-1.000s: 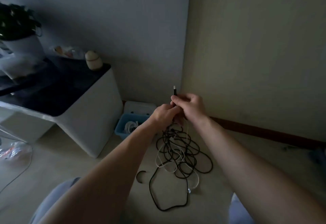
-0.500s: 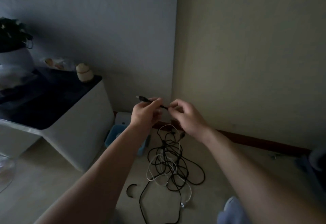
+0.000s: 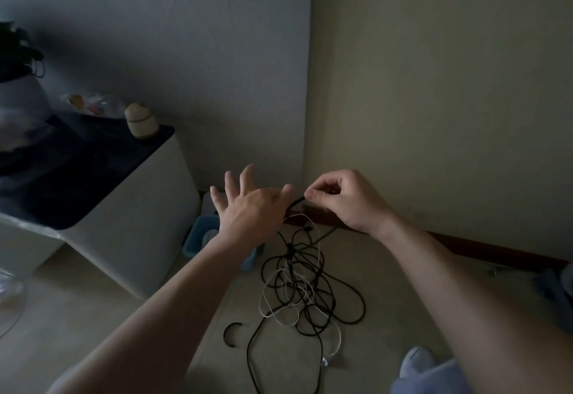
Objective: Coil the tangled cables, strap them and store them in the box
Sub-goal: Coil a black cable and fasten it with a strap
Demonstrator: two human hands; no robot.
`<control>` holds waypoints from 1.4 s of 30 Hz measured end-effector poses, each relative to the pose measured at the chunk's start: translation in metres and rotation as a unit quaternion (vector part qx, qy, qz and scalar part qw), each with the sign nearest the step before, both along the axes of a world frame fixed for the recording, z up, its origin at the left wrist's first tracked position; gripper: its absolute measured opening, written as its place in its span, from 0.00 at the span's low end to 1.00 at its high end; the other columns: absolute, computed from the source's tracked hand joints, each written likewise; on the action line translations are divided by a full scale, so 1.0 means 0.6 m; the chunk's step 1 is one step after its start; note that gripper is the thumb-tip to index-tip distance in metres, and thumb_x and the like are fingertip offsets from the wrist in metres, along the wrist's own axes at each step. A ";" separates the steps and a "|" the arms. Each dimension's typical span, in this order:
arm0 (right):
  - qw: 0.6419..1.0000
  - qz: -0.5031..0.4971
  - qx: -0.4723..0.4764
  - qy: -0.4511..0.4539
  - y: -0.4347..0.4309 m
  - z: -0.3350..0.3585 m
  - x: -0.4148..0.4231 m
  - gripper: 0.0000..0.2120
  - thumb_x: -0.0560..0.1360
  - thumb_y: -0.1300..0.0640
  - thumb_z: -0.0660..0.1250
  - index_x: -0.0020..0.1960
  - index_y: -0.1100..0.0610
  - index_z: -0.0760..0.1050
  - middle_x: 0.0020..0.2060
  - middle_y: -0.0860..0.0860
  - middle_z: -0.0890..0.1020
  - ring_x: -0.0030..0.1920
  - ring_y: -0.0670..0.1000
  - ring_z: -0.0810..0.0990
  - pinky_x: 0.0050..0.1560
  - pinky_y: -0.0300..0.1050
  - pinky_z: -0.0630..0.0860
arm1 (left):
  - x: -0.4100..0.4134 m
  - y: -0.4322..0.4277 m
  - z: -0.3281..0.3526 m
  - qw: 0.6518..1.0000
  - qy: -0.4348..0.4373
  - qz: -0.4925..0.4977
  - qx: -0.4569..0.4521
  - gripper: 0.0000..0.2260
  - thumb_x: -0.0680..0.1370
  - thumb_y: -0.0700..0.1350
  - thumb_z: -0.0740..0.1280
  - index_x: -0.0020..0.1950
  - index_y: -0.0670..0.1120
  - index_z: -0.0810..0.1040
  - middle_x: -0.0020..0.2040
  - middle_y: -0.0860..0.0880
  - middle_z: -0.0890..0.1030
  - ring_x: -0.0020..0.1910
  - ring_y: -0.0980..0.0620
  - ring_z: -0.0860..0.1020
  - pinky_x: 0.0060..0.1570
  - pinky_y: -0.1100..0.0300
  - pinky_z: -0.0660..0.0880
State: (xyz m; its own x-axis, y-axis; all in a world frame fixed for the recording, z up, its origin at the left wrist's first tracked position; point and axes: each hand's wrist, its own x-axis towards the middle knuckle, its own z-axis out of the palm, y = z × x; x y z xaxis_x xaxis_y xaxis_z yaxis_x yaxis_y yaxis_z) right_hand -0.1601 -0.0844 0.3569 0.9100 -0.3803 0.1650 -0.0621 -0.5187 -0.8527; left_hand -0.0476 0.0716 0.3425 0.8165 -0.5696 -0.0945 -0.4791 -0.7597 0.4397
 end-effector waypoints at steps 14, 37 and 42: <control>0.986 -0.027 0.158 -0.043 0.000 -0.039 -0.001 0.25 0.69 0.27 0.67 0.31 0.49 0.71 0.24 0.46 0.71 0.30 0.50 0.70 0.40 0.47 0.68 | -0.047 0.014 0.076 0.598 0.675 -0.095 -0.422 0.17 0.80 0.56 0.58 0.34 0.51 0.71 0.25 0.56 0.58 0.23 0.58 0.53 0.18 0.66 0.56; 0.990 0.086 0.022 0.105 0.067 -0.039 0.006 0.23 0.72 0.38 0.59 0.54 0.50 0.83 0.52 0.57 0.85 0.53 0.56 0.82 0.57 0.54 0.76 | 0.023 0.021 0.063 0.647 0.428 0.056 -0.628 0.13 0.85 0.40 0.54 0.48 0.41 0.77 0.52 0.39 0.81 0.55 0.42 0.80 0.59 0.53 0.75; 0.989 0.099 -0.014 0.110 0.070 -0.030 0.002 0.15 0.81 0.52 0.62 0.65 0.50 0.81 0.51 0.43 0.84 0.49 0.40 0.80 0.46 0.34 0.71 | 0.011 0.014 0.044 0.863 0.211 0.008 -0.459 0.13 0.85 0.40 0.57 0.45 0.47 0.77 0.61 0.44 0.77 0.66 0.33 0.71 0.60 0.47 0.72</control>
State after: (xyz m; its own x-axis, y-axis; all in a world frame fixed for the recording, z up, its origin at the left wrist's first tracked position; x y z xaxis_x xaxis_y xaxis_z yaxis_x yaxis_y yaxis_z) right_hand -0.1591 -0.0425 0.3390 0.9814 -0.1884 -0.0363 -0.1382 -0.5627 -0.8150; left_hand -0.0410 0.0802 0.3688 0.8285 -0.5510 0.0994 -0.1212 -0.0032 0.9926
